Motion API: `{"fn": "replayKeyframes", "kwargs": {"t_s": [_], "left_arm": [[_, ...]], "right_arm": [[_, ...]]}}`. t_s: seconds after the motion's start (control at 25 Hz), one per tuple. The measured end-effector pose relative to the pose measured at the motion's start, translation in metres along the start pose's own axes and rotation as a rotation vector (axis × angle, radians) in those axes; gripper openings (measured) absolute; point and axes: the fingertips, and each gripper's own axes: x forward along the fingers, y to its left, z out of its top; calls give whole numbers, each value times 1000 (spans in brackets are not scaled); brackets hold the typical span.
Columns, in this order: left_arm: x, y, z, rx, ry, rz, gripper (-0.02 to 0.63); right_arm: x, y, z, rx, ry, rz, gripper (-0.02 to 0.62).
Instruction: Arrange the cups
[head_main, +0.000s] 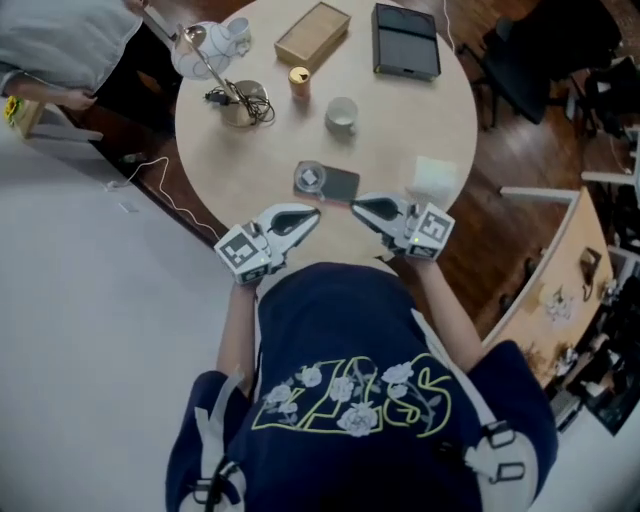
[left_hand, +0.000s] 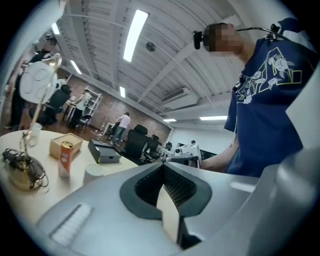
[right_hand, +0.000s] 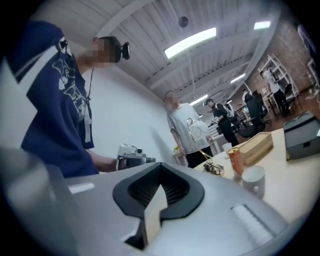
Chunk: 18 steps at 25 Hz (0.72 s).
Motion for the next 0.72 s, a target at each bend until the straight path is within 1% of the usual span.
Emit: {"fn": "replayKeyframes", "kwargs": {"t_s": [0.04,0.08,0.12,0.2,0.28,0.32,0.4,0.56,0.72], "left_arm": [[14,-7,5,30,11,-50,3],[25,-9,8,38,12,-74,3],[34,-8,8,33,13,-77,3],[44,-3,1,23,43,-62,3],[45,4,-4,25,72,-46,3],[44,7,-5,23,70,-41,3],[40,10,-4,9,54,-30,3],[30,16,-5,-10,36,-12,3],[27,17,-6,-12,31,-18,3]], "right_arm": [[-18,1,-5,0,-14,-28,0],[-32,-2,-14,3,-8,-59,0],[-42,-5,-23,16,3,-83,0],[-50,-13,-29,51,-14,-108,0],[-46,-17,-23,69,-39,-111,0],[-42,-18,-19,70,-34,-106,0],[-35,-20,-18,75,-7,-95,0],[-26,-21,-30,96,38,-92,0],[-12,-21,-12,80,88,-104,0]]}}
